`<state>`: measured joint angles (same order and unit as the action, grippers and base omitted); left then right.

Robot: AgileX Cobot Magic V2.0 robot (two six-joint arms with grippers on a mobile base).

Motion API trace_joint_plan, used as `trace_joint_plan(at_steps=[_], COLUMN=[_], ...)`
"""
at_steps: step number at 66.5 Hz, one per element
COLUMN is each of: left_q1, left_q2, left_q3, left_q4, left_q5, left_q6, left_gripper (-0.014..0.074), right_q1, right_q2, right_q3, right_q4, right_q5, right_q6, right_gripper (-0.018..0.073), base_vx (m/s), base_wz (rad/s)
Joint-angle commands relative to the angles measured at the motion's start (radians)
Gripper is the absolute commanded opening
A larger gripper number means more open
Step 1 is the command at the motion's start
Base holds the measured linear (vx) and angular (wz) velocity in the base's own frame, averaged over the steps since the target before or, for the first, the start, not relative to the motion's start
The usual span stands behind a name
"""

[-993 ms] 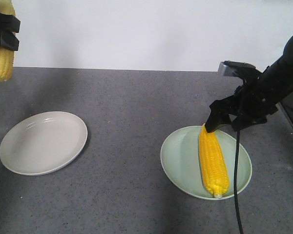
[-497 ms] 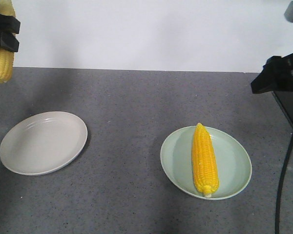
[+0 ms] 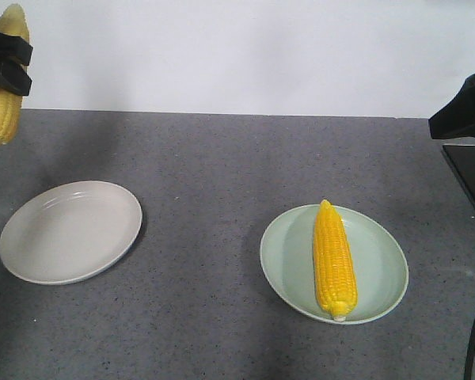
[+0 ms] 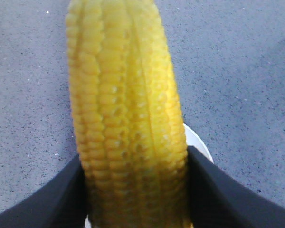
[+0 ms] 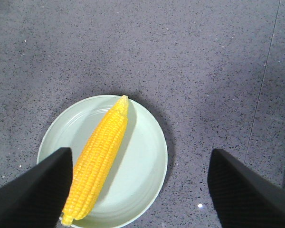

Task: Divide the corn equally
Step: 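Lower the left gripper's corn onto the cream plate and open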

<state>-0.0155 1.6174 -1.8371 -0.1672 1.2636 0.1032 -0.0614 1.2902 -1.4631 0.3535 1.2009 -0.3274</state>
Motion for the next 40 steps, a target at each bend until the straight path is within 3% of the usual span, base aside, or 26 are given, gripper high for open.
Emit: trace_joint_plan(at_steps=[1,11,27,40], left_q1=[-0.003,-0.003,-0.003,-0.005], left_q2=[-0.039,-0.038,-0.038,-0.038], left_q3=[-0.023,0.005,0.210,0.370], left_q4=[-0.044,-0.082,-0.091,-0.111], left_q5=[-0.011,-0.011,-0.015,-0.137], left_q6=[0.010,0.029,0.037,0.070], left_gripper=[0.0038,0.0038,0.0038,0.0038], right_q1=[-0.005,-0.005,-0.005,-0.005], right_q2=[-0.021,-0.021,-0.021,-0.021], right_q3=[-0.023,-0.023,-0.023,-0.023], right_q4=[0.020,0.020,0.020,0.023], right_q5=[-0.044,-0.044,-0.047,-0.052], right_q6=[-0.002,-0.003,-0.003,-0.003], right_gripper=[0.0563,0.0563,0.0563,0.0563], base_vx=[0.00,0.00,0.00,0.00], base_wz=[0.00,0.00,0.00,0.00])
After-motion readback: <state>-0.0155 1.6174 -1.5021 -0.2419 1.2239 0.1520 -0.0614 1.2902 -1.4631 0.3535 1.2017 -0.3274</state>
